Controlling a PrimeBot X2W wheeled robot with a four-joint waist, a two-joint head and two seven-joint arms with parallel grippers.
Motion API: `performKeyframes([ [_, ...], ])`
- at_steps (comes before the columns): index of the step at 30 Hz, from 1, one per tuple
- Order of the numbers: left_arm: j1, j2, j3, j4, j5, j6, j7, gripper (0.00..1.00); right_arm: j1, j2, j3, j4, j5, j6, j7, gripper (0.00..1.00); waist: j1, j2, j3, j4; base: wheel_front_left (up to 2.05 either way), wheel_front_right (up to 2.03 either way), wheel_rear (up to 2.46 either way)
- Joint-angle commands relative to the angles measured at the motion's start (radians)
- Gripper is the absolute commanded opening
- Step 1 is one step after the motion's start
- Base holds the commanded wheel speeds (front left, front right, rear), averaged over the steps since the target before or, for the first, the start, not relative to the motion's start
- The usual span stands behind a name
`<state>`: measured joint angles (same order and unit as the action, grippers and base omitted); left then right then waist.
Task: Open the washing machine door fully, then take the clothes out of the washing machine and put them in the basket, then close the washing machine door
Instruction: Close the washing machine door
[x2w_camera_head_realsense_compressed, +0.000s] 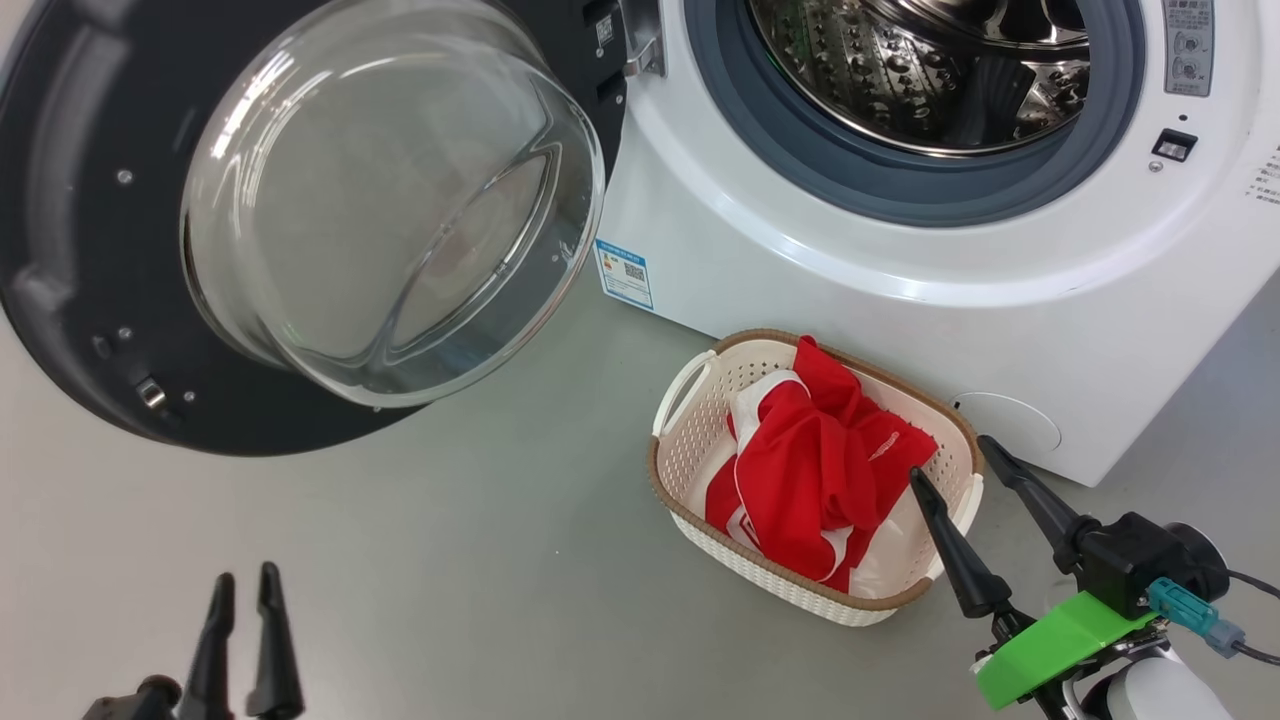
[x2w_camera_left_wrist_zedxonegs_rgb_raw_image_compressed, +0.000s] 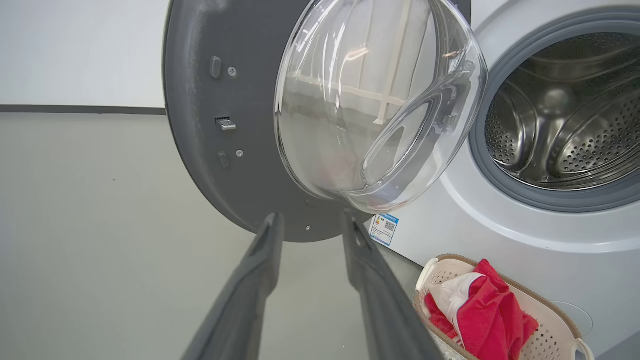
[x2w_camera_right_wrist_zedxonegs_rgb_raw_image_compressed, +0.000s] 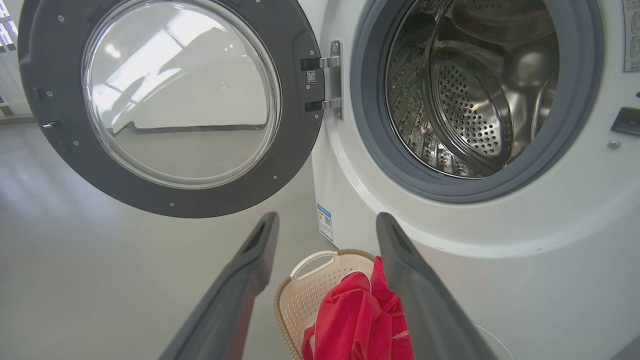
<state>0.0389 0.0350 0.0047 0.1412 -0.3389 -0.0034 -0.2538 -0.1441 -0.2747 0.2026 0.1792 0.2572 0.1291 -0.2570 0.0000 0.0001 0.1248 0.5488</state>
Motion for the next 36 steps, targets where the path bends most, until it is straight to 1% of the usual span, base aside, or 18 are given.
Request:
performKeyframes([
  [1, -0.013, 0.015, 0.036, -0.032, -0.007, 0.004, -0.008, 0.02, -0.02, -0.009, 0.017, -0.025, 0.008, 0.002, -0.005, 1.0, 0.0, -0.0001, 0.001, 0.0, 0.0, 0.0, 0.0],
  [2, -0.014, 0.015, 0.036, -0.036, -0.011, 0.003, -0.008, 0.0, -0.02, -0.01, 0.016, -0.025, 0.007, 0.002, -0.005, 1.0, 0.0, -0.0001, 0.001, 0.0, 0.0, 0.0, 0.0],
  [7, -0.034, 0.015, 0.059, -0.094, -0.061, -0.02, -0.008, 0.0, -0.016, -0.011, 0.011, -0.027, 0.006, 0.002, -0.005, 1.0, 0.0, -0.0001, 0.006, 0.001, 0.0, 0.0, 0.0],
  [14, -0.135, 0.016, 0.171, -0.252, -0.074, -0.084, -0.008, 0.0, -0.014, -0.011, 0.006, -0.032, 0.001, 0.002, -0.005, 1.0, 0.0, -0.0001, 0.022, 0.003, 0.0, 0.0, 0.0],
  [16, -0.179, 0.034, 0.205, -0.275, -0.075, -0.099, -0.008, 0.0, -0.013, -0.012, 0.004, -0.033, 0.0, 0.002, -0.005, 1.0, 0.0, -0.0001, 0.027, 0.003, 0.0, 0.0, 0.0],
  [18, -0.23, 0.052, 0.237, -0.285, -0.099, -0.11, -0.008, 0.0, -0.011, -0.012, 0.003, -0.035, -0.002, 0.002, -0.005, 1.0, 0.0, -0.0001, 0.03, 0.002, 0.0, 0.0, 0.0],
  [21, -0.314, 0.093, 0.275, -0.28, -0.145, -0.119, -0.008, 0.0, -0.007, -0.014, -0.001, -0.036, -0.003, 0.002, -0.005, 1.0, 0.0, -0.0001, 0.035, 0.002, 0.0, 0.0, 0.0],
  [22, -0.344, 0.107, 0.286, -0.27, -0.172, -0.121, -0.008, 0.0, -0.006, -0.014, -0.003, -0.037, -0.004, 0.002, -0.005, 1.0, 0.0, -0.0001, 0.036, 0.002, 0.0, 0.0, 0.0],
  [23, -0.405, 0.139, 0.311, -0.235, -0.24, -0.124, -0.008, 0.0, -0.003, -0.014, -0.007, -0.039, -0.005, 0.002, -0.005, 1.0, 0.0, -0.0001, 0.038, 0.001, 0.0, 0.0, 0.0],
  [25, -0.466, 0.186, 0.334, -0.177, -0.306, -0.126, -0.007, 0.0, 0.0, -0.013, -0.01, -0.041, -0.007, 0.002, -0.005, 1.0, 0.0, -0.0001, 0.041, 0.0, 0.0, 0.0, 0.0],
  [28, -0.557, 0.252, 0.355, -0.065, -0.421, -0.127, 0.021, 0.0, 0.007, -0.012, -0.014, -0.043, -0.009, 0.002, -0.005, 1.0, 0.0, -0.0001, 0.042, -0.001, 0.0, 0.0, 0.0],
  [32, -0.674, 0.341, 0.36, 0.098, -0.569, -0.127, 0.085, 0.0, 0.012, -0.011, -0.018, -0.047, -0.011, 0.002, -0.005, 1.0, 0.0, -0.0001, 0.048, -0.002, 0.0, 0.0, 0.0],
  [36, -0.787, 0.422, 0.363, 0.271, -0.728, -0.127, 0.189, 0.0, 0.012, -0.012, -0.015, -0.046, -0.013, 0.002, -0.005, 1.0, 0.0, -0.0001, 0.057, -0.007, 0.0, 0.0, 0.0],
])
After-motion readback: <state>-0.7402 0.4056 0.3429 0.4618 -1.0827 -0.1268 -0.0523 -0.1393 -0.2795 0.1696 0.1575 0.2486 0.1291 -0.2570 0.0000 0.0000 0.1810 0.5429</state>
